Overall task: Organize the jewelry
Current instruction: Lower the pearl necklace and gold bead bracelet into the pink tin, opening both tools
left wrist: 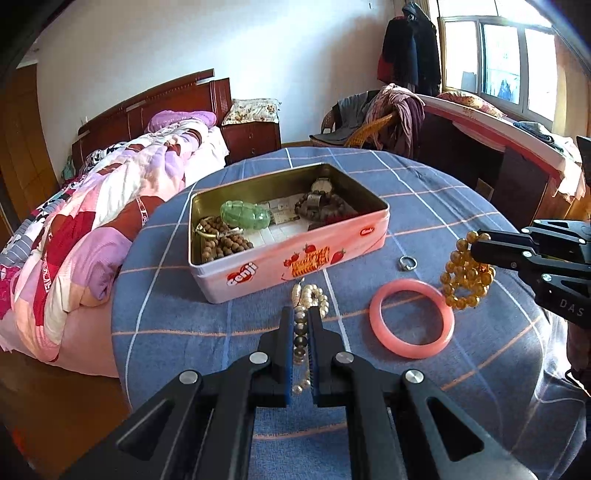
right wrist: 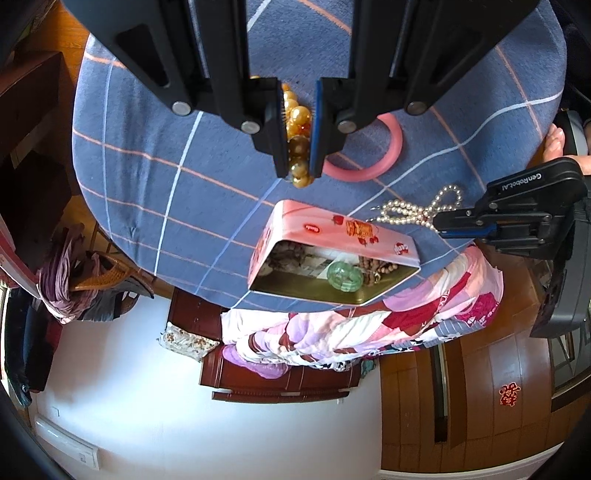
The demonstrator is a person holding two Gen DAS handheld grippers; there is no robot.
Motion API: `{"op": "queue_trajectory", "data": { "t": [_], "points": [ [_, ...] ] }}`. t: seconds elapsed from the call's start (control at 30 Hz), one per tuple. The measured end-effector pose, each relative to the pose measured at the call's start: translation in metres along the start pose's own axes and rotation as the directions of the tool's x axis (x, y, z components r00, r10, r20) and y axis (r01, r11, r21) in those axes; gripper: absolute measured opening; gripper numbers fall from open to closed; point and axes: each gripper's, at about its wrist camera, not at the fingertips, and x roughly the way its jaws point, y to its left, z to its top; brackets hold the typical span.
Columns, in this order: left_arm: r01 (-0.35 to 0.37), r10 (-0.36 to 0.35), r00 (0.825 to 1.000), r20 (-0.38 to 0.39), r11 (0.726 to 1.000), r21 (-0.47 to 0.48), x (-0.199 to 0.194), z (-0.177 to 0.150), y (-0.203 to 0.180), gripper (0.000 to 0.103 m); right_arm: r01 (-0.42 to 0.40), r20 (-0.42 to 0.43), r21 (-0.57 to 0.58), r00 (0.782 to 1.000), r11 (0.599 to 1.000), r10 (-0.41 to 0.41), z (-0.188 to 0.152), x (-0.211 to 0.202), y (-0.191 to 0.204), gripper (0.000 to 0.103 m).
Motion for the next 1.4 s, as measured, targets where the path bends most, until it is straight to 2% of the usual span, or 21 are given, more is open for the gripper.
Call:
{"op": "queue_trajectory", "data": {
  "t": [0.47,1.4],
  "points": [
    [-0.001,0.002,0.999,0.055,1.000,-0.005,-0.020,0.010,-0.001,0.006,0.007,0.045,0.008,0.999,1.000,-0.007,0.007,-0.012,-0.004,0.013],
    [-0.026,0.029,0.995,0.097,0.999,-0.032,-0.030,0.018,0.009,0.006,-0.004,0.099,-0.007,0.995,1.000,0.004,0.025,-0.013,0.005,0.013]
  ]
}}
